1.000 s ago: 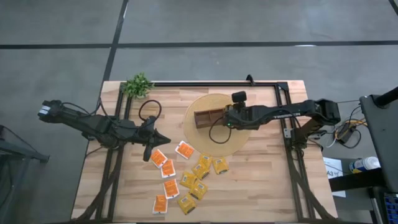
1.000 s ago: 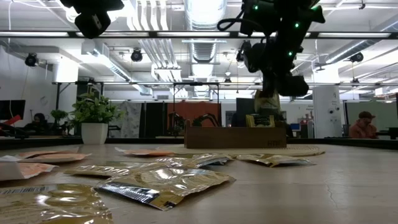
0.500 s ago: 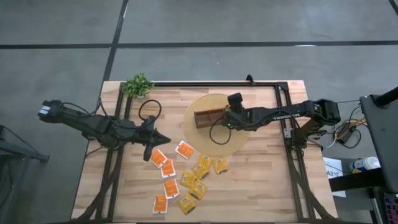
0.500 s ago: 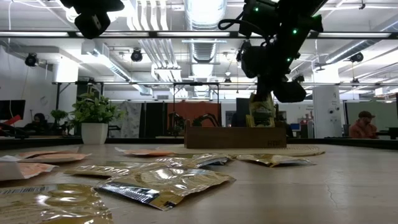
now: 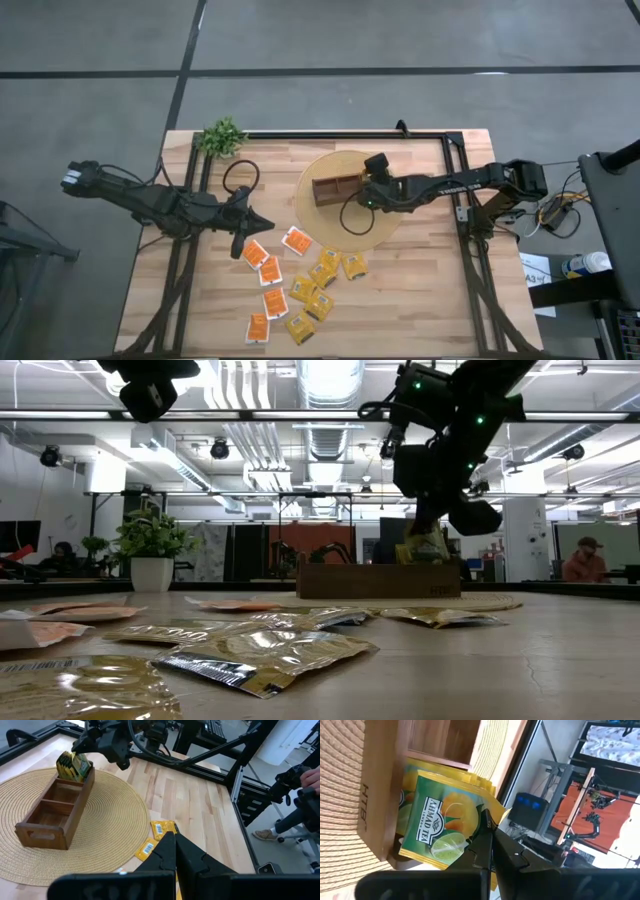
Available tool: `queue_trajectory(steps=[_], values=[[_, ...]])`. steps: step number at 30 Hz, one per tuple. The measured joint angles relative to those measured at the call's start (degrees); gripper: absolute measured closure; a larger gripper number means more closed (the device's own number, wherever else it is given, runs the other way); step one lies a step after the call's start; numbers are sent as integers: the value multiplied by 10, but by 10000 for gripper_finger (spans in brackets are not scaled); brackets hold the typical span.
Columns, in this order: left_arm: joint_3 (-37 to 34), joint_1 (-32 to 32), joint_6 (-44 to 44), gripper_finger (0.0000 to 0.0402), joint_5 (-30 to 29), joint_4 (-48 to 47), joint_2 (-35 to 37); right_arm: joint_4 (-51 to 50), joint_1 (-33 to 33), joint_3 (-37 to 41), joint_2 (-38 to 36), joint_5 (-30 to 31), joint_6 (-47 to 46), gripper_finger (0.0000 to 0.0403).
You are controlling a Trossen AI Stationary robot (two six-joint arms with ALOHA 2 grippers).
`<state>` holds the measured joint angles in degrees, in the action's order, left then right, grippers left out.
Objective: Pick & Place Tea
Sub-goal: Put the yellow tea bag into the right section of the wooden organizer
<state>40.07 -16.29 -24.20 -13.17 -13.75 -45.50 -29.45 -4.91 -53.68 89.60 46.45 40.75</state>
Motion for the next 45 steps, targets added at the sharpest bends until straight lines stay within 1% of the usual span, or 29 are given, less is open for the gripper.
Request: queue_trajectory(steps=[6,12,18,20,24,28,35,45], values=[[0,0,-3,402,0,0,0,3,0,2,0,0,2,394],[0,0,-3,402,0,0,0,3,-1,2,0,-24,18,394],[0,0,-3,402,0,0,0,4,-12,3,0,-29,28,392],[0,0,-3,402,0,0,0,4,-18,3,0,-27,28,387],[0,0,-3,402,0,0,0,8,-27,3,0,-2,28,375],[0,0,-3,402,0,0,0,14,-28,3,0,0,30,364],[0,0,-3,402,0,0,0,14,-28,3,0,-30,38,347],[0,0,-3,402,0,0,0,19,-28,3,0,-42,29,311]])
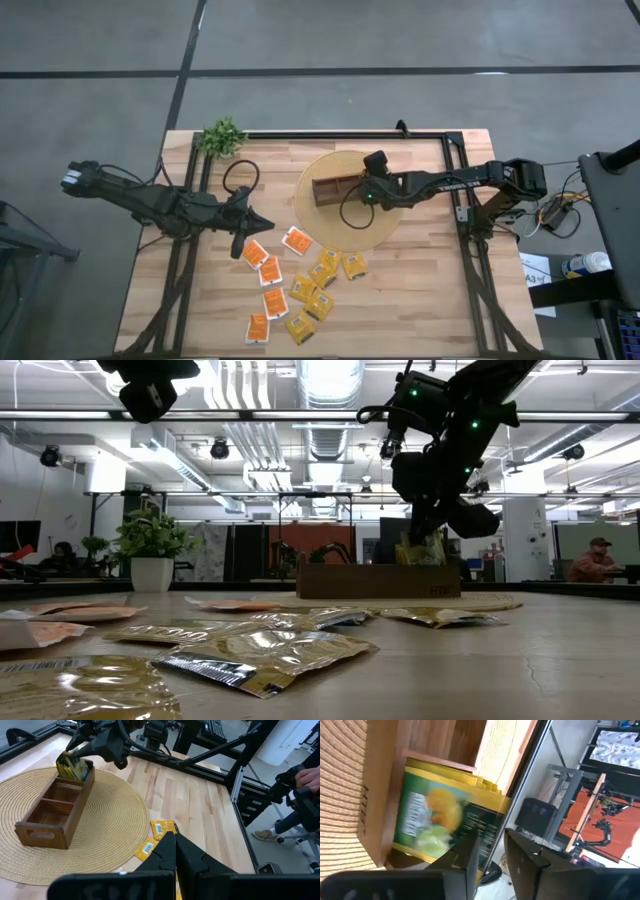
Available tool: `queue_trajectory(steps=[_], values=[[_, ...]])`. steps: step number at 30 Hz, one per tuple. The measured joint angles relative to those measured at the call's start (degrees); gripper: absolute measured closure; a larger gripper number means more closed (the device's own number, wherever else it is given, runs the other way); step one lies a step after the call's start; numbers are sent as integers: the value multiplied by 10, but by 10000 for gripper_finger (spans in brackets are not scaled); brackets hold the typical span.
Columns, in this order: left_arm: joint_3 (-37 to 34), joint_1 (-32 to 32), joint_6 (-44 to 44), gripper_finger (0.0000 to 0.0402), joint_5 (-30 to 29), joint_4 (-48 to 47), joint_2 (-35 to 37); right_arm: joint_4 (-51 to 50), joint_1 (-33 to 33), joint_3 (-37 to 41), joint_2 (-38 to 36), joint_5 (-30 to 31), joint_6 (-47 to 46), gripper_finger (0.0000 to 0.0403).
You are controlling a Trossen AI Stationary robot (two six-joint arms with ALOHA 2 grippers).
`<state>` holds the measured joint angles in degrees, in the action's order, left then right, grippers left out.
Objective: Pick & Place Tea
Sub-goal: Put the yellow tea bag into the right section of the wooden organizer, then put the orange tea bag into the middle section of the wooden organizer
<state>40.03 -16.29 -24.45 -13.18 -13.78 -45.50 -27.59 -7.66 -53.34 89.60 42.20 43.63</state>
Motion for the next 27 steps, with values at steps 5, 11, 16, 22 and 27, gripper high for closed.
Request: queue_trajectory(steps=[5,11,16,22,27], values=[[0,0,0,402,0,0,0,1,0,0,0,-3,-14,285],[0,0,-2,402,0,0,0,-2,4,-6,-2,10,-11,258],[0,0,-10,402,0,0,0,-3,27,-56,-8,27,-33,249],[0,0,-10,402,0,0,0,-26,71,-143,-20,8,-135,249],[0,0,-11,402,0,0,0,-92,111,-218,-27,-150,-272,250]])
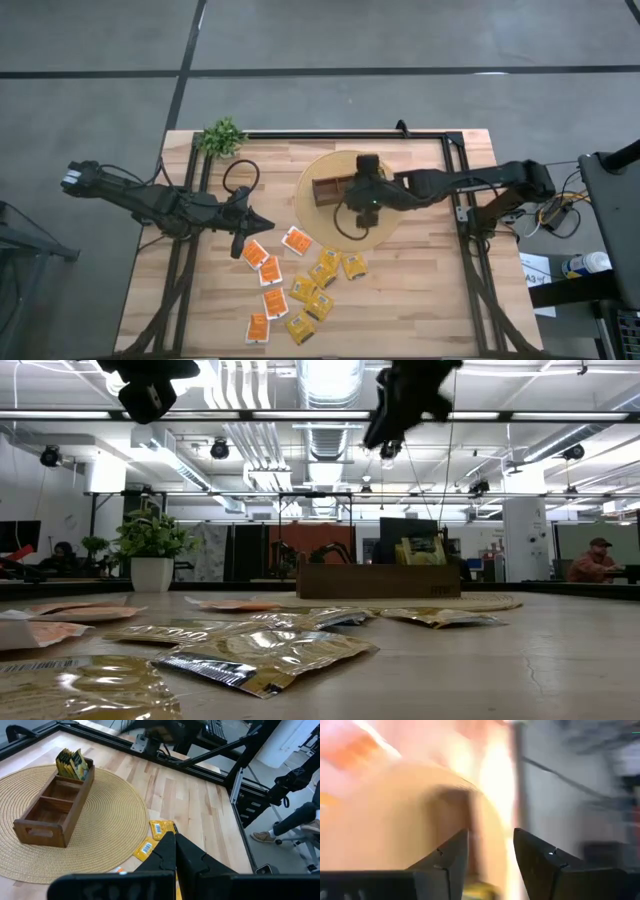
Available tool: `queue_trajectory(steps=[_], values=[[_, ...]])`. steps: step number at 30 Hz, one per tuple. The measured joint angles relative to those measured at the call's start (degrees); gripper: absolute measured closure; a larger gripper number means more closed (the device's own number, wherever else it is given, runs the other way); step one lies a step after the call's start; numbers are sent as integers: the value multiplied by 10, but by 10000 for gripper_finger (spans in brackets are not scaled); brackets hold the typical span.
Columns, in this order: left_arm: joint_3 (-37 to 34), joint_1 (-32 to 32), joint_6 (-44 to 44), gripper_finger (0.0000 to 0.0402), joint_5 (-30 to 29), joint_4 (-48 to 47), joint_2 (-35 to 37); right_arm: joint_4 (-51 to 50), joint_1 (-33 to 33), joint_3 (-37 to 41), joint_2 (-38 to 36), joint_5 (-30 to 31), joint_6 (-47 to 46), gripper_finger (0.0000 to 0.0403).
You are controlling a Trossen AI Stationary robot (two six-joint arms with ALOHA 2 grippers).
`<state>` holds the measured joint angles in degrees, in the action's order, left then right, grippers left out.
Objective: Pick & Place Tea
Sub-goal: Put the orange tea bag into the middle section of the wooden organizer
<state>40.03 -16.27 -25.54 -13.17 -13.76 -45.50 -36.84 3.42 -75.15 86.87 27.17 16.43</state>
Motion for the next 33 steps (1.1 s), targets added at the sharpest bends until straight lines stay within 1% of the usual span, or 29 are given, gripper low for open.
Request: queue_trajectory(steps=[3,5,12,19,23,27,33], values=[[0,0,0,402,0,0,0,-25,25,-34,2,-85,-70,250],[0,0,0,402,0,0,0,-31,46,-44,2,-112,-104,250],[0,0,0,402,0,0,0,-34,128,-35,3,-122,-181,250],[0,0,16,402,0,0,0,-37,185,-3,16,-122,-195,250],[0,0,17,402,0,-2,0,-51,195,-1,36,-133,-251,250],[0,0,16,402,0,-2,-1,-60,200,-1,63,-146,-247,250],[0,0,14,402,0,-3,-5,-76,208,-3,107,-202,-221,250]])
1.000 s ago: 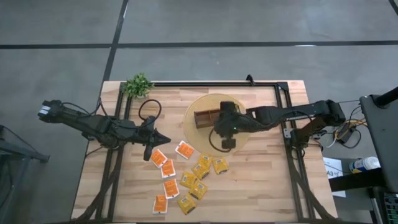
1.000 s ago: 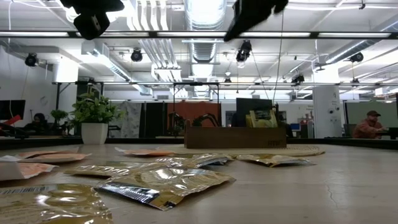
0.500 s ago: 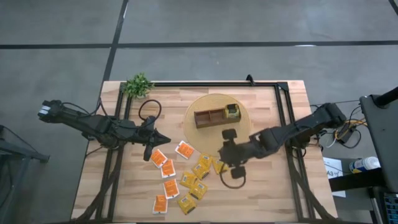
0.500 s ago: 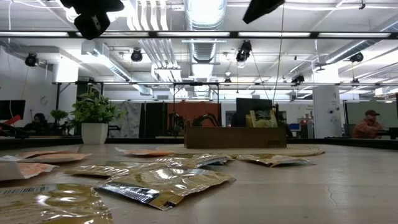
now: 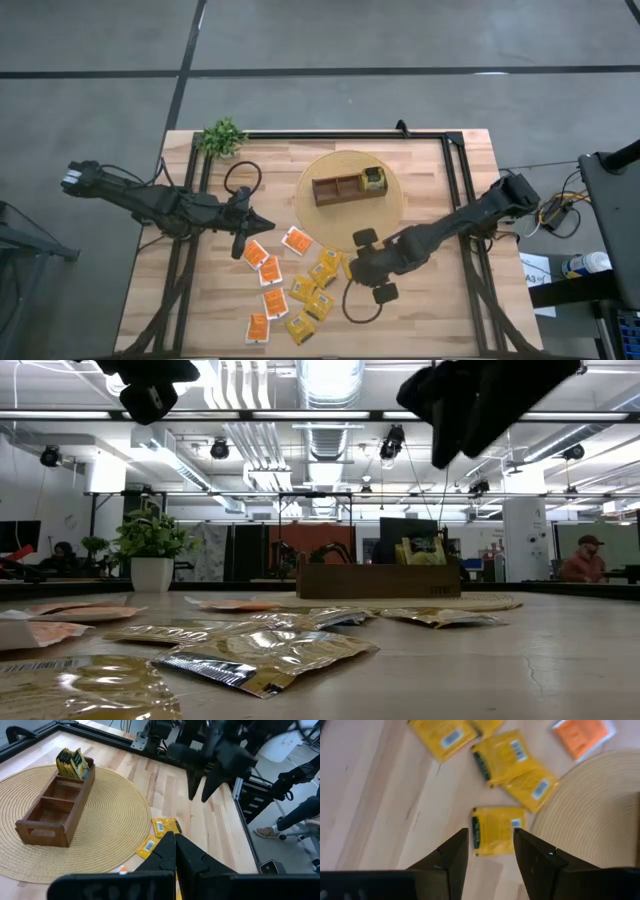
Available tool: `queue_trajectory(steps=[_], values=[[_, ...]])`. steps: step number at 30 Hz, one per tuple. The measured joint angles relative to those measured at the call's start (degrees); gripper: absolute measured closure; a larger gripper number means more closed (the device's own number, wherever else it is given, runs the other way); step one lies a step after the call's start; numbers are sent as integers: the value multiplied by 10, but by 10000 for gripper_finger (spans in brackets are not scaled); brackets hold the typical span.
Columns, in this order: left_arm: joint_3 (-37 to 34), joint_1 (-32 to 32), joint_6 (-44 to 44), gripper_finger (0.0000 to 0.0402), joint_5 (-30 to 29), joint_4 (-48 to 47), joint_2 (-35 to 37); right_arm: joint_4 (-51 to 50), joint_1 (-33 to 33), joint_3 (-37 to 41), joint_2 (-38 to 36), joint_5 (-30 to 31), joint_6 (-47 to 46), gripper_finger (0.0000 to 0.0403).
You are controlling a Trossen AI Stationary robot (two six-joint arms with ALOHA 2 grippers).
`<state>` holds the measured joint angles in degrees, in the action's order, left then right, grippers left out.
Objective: Pick & Place Tea
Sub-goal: Put the orange tea bag into the middle section of the wooden organizer
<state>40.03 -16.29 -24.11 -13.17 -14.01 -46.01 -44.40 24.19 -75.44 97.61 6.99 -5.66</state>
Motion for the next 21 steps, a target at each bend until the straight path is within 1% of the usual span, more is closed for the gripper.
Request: queue_trajectory(steps=[9,11,13,17,21], values=[[0,0,-5,402,0,1,-5,-9,10,0,27,-2,32,250],[0,0,-4,402,0,1,-5,-17,5,0,34,-14,36,250],[0,0,-4,402,0,1,-5,-18,2,1,45,-32,52,250],[0,0,-4,402,0,4,-5,-17,0,0,64,-32,102,250],[0,0,-4,402,0,4,-5,-18,-4,0,83,-36,119,250]])
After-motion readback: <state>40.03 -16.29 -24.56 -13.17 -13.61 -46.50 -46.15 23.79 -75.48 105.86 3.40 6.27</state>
